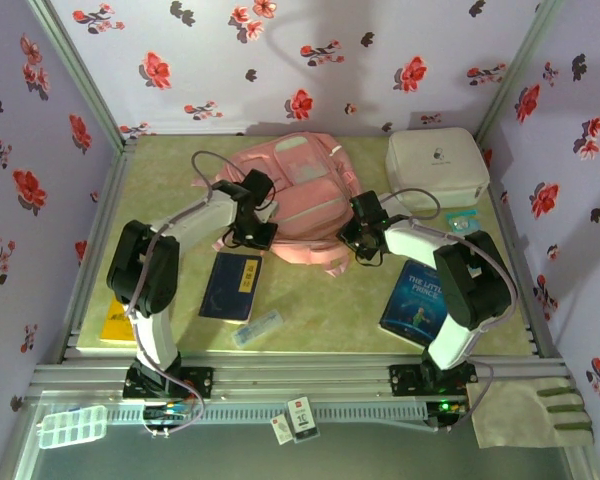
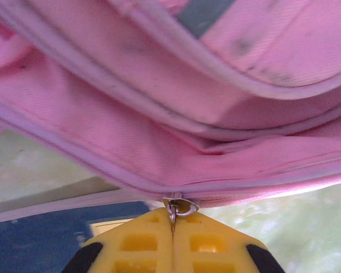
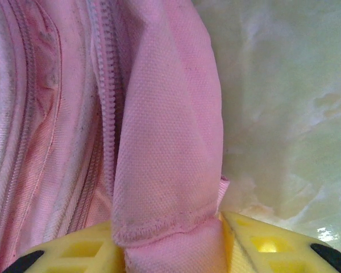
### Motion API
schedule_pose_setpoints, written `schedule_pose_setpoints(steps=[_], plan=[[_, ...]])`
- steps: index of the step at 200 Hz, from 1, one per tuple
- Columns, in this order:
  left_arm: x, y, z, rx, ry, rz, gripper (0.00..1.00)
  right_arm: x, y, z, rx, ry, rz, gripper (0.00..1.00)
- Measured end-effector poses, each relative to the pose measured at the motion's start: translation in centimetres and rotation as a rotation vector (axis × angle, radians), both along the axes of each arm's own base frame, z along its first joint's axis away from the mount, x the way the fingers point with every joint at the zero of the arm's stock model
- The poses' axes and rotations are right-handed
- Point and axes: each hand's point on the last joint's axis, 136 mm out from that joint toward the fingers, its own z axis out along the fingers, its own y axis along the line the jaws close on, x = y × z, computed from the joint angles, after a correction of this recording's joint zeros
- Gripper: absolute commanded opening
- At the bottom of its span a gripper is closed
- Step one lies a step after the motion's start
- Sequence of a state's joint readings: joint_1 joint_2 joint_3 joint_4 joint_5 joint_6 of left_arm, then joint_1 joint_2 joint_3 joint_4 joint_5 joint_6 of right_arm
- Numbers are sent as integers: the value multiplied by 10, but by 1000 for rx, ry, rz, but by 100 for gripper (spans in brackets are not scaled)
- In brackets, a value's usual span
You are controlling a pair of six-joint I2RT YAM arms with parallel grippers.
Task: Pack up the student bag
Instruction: Unzip the student bag at the top-center of the table.
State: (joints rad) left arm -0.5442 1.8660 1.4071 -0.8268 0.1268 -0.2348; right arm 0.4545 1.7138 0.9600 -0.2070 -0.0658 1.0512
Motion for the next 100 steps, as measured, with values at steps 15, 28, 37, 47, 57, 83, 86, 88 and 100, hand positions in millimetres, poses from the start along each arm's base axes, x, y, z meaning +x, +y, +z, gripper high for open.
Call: schedule_pose_setpoints(steps=[15, 28, 37, 47, 57, 83, 86, 88, 100], plan=[[4, 7, -1, 23, -10, -1, 0, 0, -1, -1, 0, 0, -2, 41], [8, 13, -4, 45, -17, -1, 0, 1, -1, -1, 1, -1, -3, 41], [13, 18, -6, 61, -23, 8, 0, 1, -1, 0, 2, -3, -3, 40], [20, 23, -7, 79, -29, 21, 0, 2, -1, 0, 2, -5, -3, 40], [29, 30, -9, 103, -42, 37, 0, 2, 0, 0, 3, -8, -3, 40], [53, 43, -13, 162, -77, 69, 0, 5, 0, 0, 4, -21, -3, 40], [55, 44, -13, 166, -81, 68, 0, 5, 0, 0, 4, -21, -3, 40], [56, 45, -14, 171, -84, 71, 0, 5, 0, 0, 5, -22, -3, 40], [65, 48, -15, 190, -97, 75, 0, 6, 1, 1, 8, -27, -2, 40]])
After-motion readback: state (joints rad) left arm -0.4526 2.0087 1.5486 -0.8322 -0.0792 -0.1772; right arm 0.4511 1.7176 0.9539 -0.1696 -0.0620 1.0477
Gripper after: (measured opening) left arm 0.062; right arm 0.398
